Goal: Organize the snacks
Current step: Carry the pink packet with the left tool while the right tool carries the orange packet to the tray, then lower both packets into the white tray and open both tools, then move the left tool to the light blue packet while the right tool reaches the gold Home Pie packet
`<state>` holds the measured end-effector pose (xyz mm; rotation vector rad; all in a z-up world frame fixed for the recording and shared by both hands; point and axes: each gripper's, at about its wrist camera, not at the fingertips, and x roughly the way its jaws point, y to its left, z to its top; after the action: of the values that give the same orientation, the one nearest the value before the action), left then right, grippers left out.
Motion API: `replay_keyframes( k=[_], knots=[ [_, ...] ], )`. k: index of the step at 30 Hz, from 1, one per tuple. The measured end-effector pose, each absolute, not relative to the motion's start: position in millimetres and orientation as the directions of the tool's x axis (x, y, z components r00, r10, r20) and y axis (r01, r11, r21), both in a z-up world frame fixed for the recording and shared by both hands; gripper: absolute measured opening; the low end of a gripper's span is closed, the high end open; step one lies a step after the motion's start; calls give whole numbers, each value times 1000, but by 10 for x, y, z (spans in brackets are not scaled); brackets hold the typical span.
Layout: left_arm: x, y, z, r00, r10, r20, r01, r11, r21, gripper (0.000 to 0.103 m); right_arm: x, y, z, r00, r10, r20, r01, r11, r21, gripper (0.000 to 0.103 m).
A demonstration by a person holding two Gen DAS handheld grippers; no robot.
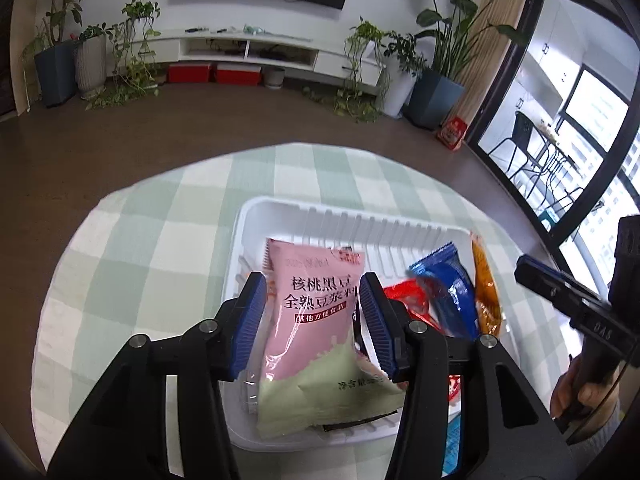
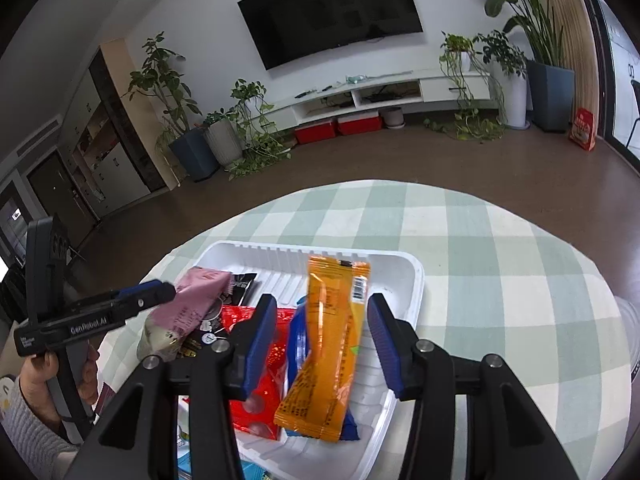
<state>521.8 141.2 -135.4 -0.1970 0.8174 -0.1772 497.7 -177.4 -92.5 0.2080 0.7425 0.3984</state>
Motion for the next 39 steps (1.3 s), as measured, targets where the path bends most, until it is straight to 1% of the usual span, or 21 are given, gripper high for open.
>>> replay_keyframes(
  k=[3,8,10,11,17,19,20,21,23,30,36,39],
  knots=[
    [5150,1422,-1233,690,-233,-685,86,966,-242,47,4904,-1738,-880,669,425,-610,-294,905,308,51],
    [4859,1407,-1099,694,-226,-684,110,972,-209,47,4729,-1694,-824,667,428,-611,-317,904,287,52],
    [4676,1417,-1069,700,-222,-679,121,974,-193,47,4592,-1694,-795,672,425,-607,-325,905,274,62],
    [4559,1429,-1058,700,-224,-678,128,974,-190,47,4519,-1690,-784,673,427,-605,-331,904,269,63],
    [3882,1563,-1074,689,-219,-691,125,975,-184,47,4055,-1659,-754,662,439,-607,-384,895,228,65],
    [3669,1611,-1099,685,-216,-695,121,975,-185,47,3905,-1631,-791,653,439,-616,-408,890,202,67],
    [3552,1635,-1119,679,-214,-703,118,976,-183,48,3827,-1617,-820,647,439,-624,-421,888,188,68],
    [3477,1659,-1142,675,-211,-707,116,977,-181,51,3761,-1605,-855,638,440,-632,-431,884,180,71],
    [3292,1692,-1195,667,-199,-718,112,980,-167,52,3648,-1604,-948,614,443,-653,-446,878,176,71],
    [2906,1667,-1373,637,-180,-750,107,984,-146,52,3460,-1654,-1200,570,412,-711,-448,881,152,71],
    [2875,1611,-1388,632,-190,-752,116,982,-150,52,3532,-1641,-1288,555,387,-737,-452,883,124,72],
    [2932,1587,-1368,629,-193,-753,122,981,-149,52,3572,-1591,-1355,533,383,-755,-483,870,101,72]
  ],
)
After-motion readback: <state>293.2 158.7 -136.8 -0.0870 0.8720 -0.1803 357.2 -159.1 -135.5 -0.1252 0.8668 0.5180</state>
